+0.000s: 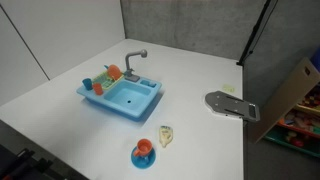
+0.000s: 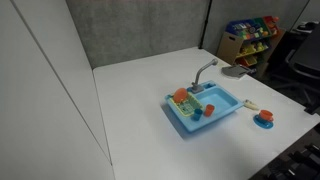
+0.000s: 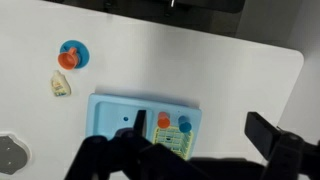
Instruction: Pick the orange cup and put it in the sink
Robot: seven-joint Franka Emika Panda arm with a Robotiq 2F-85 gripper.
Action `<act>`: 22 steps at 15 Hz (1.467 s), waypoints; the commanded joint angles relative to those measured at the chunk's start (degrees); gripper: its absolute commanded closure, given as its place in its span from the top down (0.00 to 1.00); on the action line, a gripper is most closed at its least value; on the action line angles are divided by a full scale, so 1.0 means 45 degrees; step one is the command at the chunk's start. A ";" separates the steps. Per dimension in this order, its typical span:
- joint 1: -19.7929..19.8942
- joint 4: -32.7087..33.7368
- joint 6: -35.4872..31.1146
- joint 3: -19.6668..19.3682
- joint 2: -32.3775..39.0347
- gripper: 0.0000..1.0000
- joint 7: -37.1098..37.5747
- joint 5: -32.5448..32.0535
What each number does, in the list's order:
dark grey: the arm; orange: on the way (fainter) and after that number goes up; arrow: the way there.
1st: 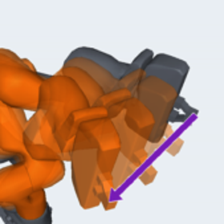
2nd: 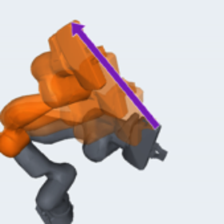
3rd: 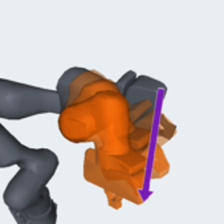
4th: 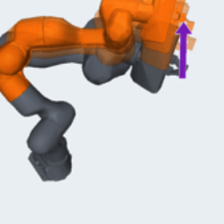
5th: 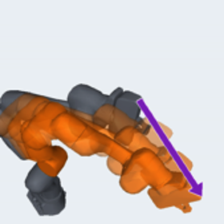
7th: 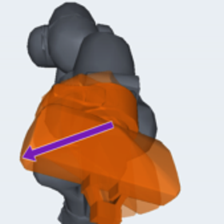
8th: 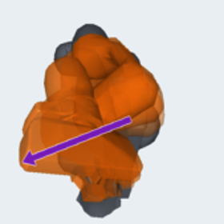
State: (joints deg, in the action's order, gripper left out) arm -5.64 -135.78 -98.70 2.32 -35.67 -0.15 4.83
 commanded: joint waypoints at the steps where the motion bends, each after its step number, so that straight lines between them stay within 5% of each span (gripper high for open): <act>1: 0.0111 0.0036 0.0038 0.0088 0.0009 1.00 -0.0047 0.0048; 12: 0.0111 0.0037 0.0038 0.0088 0.0007 1.00 -0.0047 0.0048; 22: 0.0195 0.1844 -0.0277 0.0824 0.2289 1.00 0.1149 -0.0025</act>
State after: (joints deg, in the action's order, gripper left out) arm -5.61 -131.69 -99.55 5.25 -29.75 2.26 4.83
